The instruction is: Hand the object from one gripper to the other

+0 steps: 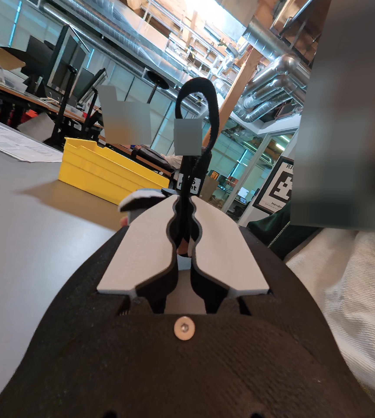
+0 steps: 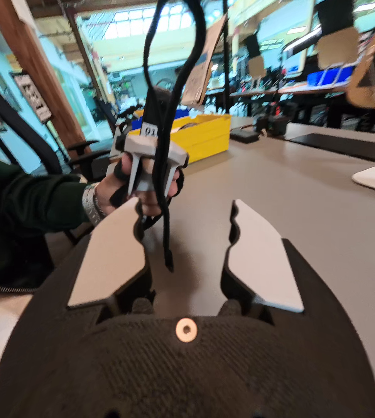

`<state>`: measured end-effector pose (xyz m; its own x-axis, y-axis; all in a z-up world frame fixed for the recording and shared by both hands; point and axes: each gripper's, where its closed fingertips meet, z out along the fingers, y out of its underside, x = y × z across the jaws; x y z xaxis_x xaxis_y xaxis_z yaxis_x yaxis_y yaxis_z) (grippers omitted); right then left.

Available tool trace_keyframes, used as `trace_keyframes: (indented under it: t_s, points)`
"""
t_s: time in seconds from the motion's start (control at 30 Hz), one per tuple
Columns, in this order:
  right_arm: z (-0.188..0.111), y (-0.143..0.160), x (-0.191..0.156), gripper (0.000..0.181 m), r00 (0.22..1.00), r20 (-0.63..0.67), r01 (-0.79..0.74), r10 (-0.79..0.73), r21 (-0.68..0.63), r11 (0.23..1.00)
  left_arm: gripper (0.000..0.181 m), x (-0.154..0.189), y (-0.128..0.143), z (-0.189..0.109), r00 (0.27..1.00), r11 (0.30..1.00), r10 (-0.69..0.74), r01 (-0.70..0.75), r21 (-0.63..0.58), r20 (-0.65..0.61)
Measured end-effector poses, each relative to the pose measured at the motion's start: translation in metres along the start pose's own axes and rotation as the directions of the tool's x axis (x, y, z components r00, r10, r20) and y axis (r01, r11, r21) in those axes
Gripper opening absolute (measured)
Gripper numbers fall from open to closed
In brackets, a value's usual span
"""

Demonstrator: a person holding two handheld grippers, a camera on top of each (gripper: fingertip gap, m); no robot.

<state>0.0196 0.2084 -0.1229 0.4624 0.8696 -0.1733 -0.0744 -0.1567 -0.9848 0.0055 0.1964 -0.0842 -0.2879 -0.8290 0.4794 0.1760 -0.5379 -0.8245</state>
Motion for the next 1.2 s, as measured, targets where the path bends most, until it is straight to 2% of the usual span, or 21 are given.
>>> trace_keyframes:
  t_s: [0.1, 0.23, 0.4, 0.63, 0.9, 1.0, 1.1, 1.2]
  points:
    - [-0.010, -0.028, 0.008, 0.102, 0.995, -0.102, 0.025, -0.009, 0.153, 0.988, 0.004, 0.001, 0.003, 0.002, 1.000, 1.000, 0.005, -0.005, -0.011, 0.002]
    - [-0.020, -0.059, -0.004, 0.110, 0.983, -0.160, 0.135, -0.094, 0.265, 0.955, 0.004, 0.005, 0.012, 0.009, 1.000, 0.998, 0.019, -0.019, -0.057, -0.010]
    - [-0.026, -0.081, -0.023, 0.087, 0.985, -0.125, 0.155, -0.122, 0.312, 0.937, 0.004, 0.012, 0.028, 0.019, 0.997, 0.986, 0.071, -0.074, -0.147, -0.027]
    - [-0.029, -0.080, -0.031, 0.039, 0.994, -0.039, 0.106, -0.099, 0.301, 0.948, 0.004, 0.019, 0.040, 0.027, 0.993, 0.972, 0.105, -0.113, -0.204, -0.051]
    - [-0.030, -0.080, -0.036, 0.014, 0.988, -0.042, 0.156, -0.150, 0.284, 0.946, 0.006, 0.016, 0.039, 0.026, 0.994, 0.977, 0.101, -0.107, -0.186, -0.044]
    - [-0.030, -0.081, -0.038, 0.008, 0.987, -0.033, 0.158, -0.155, 0.278, 0.948, 0.017, 0.015, 0.038, 0.026, 0.995, 0.981, 0.094, -0.100, -0.169, -0.041]
    - [-0.031, -0.083, -0.038, 0.007, 0.986, -0.041, 0.166, -0.161, 0.281, 0.945, 0.038, 0.010, 0.037, 0.027, 0.994, 0.982, 0.111, -0.111, -0.155, -0.012]
    - [-0.034, -0.089, -0.039, 0.006, 0.986, -0.048, 0.168, -0.161, 0.292, 0.942, 0.053, 0.003, 0.045, 0.027, 0.986, 0.966, 0.164, -0.156, -0.206, 0.022]
